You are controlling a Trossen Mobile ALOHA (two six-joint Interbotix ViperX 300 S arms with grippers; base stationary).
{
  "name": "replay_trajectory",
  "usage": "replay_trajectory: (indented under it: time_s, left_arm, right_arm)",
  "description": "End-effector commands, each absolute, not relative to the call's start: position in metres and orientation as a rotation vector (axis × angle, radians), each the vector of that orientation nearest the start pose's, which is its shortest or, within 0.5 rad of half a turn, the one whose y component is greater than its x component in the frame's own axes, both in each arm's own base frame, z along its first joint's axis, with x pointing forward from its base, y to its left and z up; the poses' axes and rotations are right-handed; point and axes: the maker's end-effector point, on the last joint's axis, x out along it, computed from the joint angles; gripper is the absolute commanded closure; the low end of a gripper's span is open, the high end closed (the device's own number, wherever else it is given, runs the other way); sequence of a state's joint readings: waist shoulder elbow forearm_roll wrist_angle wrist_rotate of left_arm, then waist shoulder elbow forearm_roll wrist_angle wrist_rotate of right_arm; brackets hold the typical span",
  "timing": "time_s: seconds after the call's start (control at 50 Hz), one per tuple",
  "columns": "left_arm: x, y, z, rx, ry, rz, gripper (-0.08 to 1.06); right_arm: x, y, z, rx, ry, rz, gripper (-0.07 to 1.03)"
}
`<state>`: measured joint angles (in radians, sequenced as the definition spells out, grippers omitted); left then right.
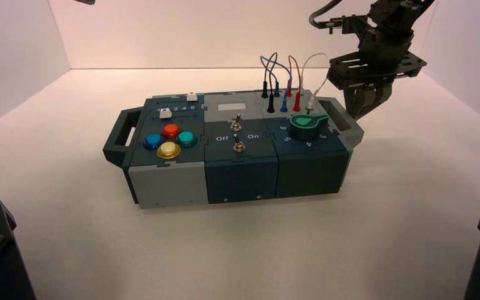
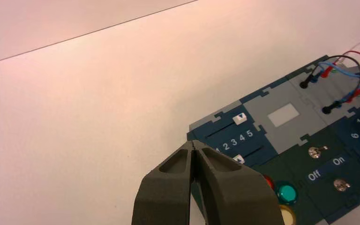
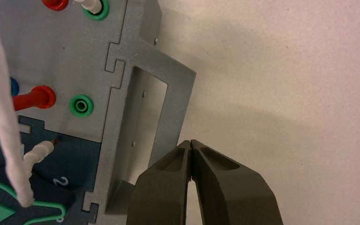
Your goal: Move the box to the left.
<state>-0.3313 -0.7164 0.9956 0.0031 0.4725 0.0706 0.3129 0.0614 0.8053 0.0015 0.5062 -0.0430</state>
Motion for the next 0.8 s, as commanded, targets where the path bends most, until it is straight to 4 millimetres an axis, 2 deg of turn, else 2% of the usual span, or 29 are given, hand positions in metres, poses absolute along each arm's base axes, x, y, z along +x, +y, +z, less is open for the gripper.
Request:
replay_trajectory:
  time_s: [0.02,0.56,0.8]
  left_arm:
    - [0.255,-0.090,0.203,0.193,0.702,-0.351,1.01]
    - [0.256,-0.090,0.199,0.194,0.718,-0.351,1.01]
    - [0.256,-0.091,0.198,0.193,0.721,-0.350,1.00]
  right_arm:
    - [0.295,0.119,0.030,-0.280,1.320,0.348,0.99]
    - [0.288,0.167,0.030,-0.352,1.332,0.455,0.98]
    - [0.287,0.197,0.032,-0.386,1.341,0.514,0.98]
